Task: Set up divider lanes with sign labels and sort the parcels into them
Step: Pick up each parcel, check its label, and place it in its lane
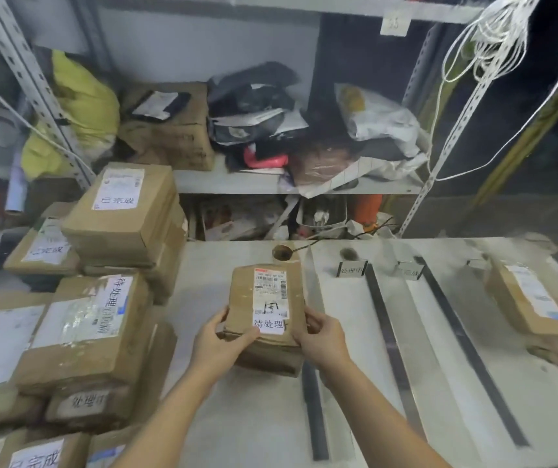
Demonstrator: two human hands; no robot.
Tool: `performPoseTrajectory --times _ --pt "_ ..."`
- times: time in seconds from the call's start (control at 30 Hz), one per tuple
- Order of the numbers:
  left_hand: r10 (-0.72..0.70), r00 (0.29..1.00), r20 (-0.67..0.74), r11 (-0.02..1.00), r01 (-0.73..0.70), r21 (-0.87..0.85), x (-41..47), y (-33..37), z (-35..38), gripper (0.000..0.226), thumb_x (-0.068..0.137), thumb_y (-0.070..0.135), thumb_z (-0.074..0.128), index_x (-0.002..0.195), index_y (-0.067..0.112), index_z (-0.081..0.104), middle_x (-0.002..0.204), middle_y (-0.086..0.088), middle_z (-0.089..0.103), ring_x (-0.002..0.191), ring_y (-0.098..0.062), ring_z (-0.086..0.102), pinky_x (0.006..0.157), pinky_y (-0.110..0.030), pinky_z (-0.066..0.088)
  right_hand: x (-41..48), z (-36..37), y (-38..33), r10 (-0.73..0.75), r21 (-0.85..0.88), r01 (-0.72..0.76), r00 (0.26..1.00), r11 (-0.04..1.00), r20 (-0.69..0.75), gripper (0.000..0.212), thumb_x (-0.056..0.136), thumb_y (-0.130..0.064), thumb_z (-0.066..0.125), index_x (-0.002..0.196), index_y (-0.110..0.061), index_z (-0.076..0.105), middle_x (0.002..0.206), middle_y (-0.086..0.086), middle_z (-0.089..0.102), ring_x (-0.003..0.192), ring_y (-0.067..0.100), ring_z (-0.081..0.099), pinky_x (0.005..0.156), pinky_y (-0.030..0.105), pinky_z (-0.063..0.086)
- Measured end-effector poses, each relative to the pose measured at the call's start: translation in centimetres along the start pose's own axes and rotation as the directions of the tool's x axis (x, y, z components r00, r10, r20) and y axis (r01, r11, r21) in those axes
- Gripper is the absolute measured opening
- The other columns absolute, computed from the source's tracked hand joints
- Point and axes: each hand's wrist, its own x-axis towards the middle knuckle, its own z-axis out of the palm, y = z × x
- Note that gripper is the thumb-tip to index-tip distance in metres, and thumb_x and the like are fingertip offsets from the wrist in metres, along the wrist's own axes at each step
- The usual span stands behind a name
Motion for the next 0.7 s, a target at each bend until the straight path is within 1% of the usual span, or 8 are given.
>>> performPoseTrajectory --times 0.07,0.17,0.37,0.43,0.5,0.53,0.6,0.7 --pt "-0.017 1.0 0.011 0.999 0.017 0.037 1.0 -1.3 0.5 0.054 0.072 0.025 0.088 0.112 0.043 0.056 0.103 0.02 0.067 0.097 -0.004 0.065 0.081 -0.023 0.054 -0.1 0.3 0.1 -0.021 -0.11 0.017 0.999 0.994 -0.04 0.045 0.084 -0.025 0.071 0.129 -0.026 0.066 0.117 -0.011 0.072 0.108 0.004 0.067 0.095 0.031 0.055" --pt "-0.023 0.999 0.031 0.997 0.021 0.081 1.9 -3.4 0.7 0.06 0.066 0.026 0.09 0.117 0.04 0.062 0.107 0.018 0.072 0.099 -0.008 0.07 0.088 -0.03 0.057 -0.4 0.9 0.8 -0.043 -0.235 0.034 0.999 0.971 -0.032 0.024 0.085 -0.027 0.068 0.109 -0.03 0.071 0.093 -0.016 0.074 0.083 -0.004 0.067 0.065 0.008 0.049" --pt "-0.035 0.999 0.027 0.982 0.03 0.186 1.2 -3.0 0.9 0.066 0.069 0.025 0.089 0.122 0.042 0.054 0.111 0.018 0.069 0.099 -0.006 0.068 0.082 -0.021 0.053 -0.9 0.9 0.4 -0.075 -0.362 0.057 0.997 0.93 -0.035 0.011 0.088 -0.022 0.065 0.096 -0.03 0.062 0.083 -0.016 0.063 0.076 0.004 0.06 0.055 0.007 0.042" --pt "-0.041 0.999 0.01 0.966 0.038 0.255 0.8 -2.5 0.8 0.061 0.072 0.026 0.087 0.116 0.047 0.051 0.111 0.019 0.067 0.102 -0.006 0.066 0.08 -0.019 0.05 -1.1 0.5 -0.2 -0.096 -0.408 0.076 0.995 0.91 -0.029 0.008 0.092 -0.027 0.056 0.089 -0.024 0.063 0.08 -0.01 0.065 0.08 0.017 0.064 0.062 0.019 0.048" --pt "-0.037 0.999 -0.015 0.941 0.04 0.336 0.0 -1.2 0.6 0.056 0.076 0.029 0.083 0.122 0.041 0.053 0.123 0.011 0.064 0.115 -0.014 0.061 0.088 -0.025 0.049 -1.1 -0.1 -0.8 -0.138 -0.453 0.123 0.99 0.883 0.001 0.011 0.091 -0.026 0.053 0.089 -0.02 0.062 0.081 -0.007 0.066 0.079 0.02 0.061 0.066 0.029 0.051" --pt "-0.033 0.999 -0.038 0.929 0.044 0.368 -0.3 -0.6 0.6 0.063 0.078 0.032 0.08 0.135 0.031 0.051 0.135 0.004 0.058 0.125 -0.019 0.054 0.097 -0.031 0.047 -1.2 -0.5 -1.3 -0.166 -0.481 0.161 0.986 0.862 0.031 0.01 0.09 -0.024 0.054 0.095 -0.022 0.063 0.084 -0.007 0.066 0.078 0.019 0.059 0.063 0.025 0.049" --pt "0.004 0.996 -0.088 0.889 0.037 0.456 -1.4 1.0 0.2 0.083 0.082 0.037 0.075 0.152 0.015 0.034 0.154 -0.004 0.041 0.139 -0.023 0.041 0.111 -0.036 0.037 -1.4 -1.3 -2.4 -0.227 -0.542 0.251 0.967 0.802 0.112 0.031 0.088 -0.024 0.061 0.119 -0.024 0.062 0.102 -0.004 0.069 0.087 0.018 0.06 0.065 0.019 0.048" --pt "0.101 0.986 -0.135 0.814 -0.004 0.58 -3.5 4.4 -0.7 0.08 0.089 0.036 0.069 0.154 0.016 0.028 0.158 -0.003 0.034 0.143 -0.022 0.035 0.112 -0.033 0.03 -2.1 -2.3 -4.8 -0.35 -0.639 0.438 0.897 0.632 0.269 0.054 0.092 -0.039 0.063 0.141 -0.022 0.049 0.133 0.001 0.06 0.122 0.023 0.054 0.093 0.036 0.05"
